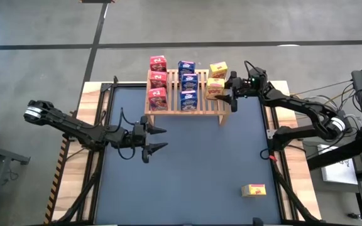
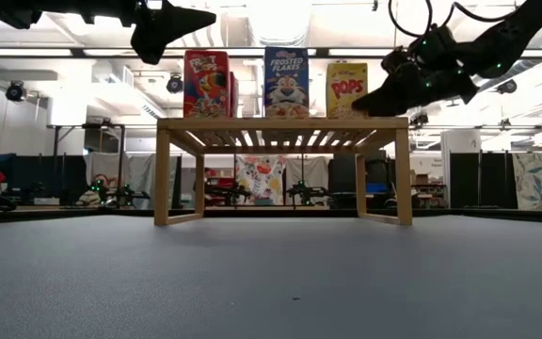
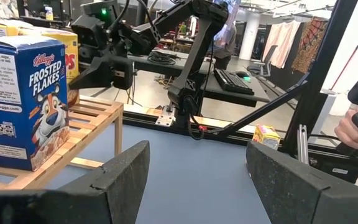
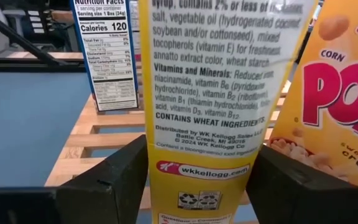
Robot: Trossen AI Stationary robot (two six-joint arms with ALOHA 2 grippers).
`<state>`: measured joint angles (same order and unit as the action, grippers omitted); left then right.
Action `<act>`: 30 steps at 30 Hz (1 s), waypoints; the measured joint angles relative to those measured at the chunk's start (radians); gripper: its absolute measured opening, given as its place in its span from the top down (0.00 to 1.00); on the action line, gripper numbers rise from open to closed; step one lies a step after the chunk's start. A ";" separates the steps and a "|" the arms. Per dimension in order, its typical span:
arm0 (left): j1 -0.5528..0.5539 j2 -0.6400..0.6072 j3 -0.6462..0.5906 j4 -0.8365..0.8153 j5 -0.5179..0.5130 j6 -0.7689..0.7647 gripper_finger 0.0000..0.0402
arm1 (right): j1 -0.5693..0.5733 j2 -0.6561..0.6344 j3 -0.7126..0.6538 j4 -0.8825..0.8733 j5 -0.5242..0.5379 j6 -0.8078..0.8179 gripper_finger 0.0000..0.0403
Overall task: Stack cereal on shelf
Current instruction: Put the left yellow cereal box aligned with the other yellow cereal box on the shelf, then put the yellow cereal box aligned with the other yellow cereal boxes on the shelf
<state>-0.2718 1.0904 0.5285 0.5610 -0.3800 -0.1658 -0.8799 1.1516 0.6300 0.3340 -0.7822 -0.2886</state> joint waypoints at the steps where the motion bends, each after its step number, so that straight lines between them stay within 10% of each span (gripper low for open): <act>1: 0.000 0.000 0.000 0.000 0.000 0.000 0.37 | -0.001 -0.003 0.000 0.000 0.000 0.000 0.44; 30: 0.000 0.000 0.000 -0.002 0.041 0.007 0.37 | -0.015 -0.464 0.002 -0.425 0.298 0.042 0.42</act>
<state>-0.2718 1.0904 0.5285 0.5594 -0.3388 -0.1585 -0.8949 0.6873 0.6315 -0.0906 -0.4840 -0.2467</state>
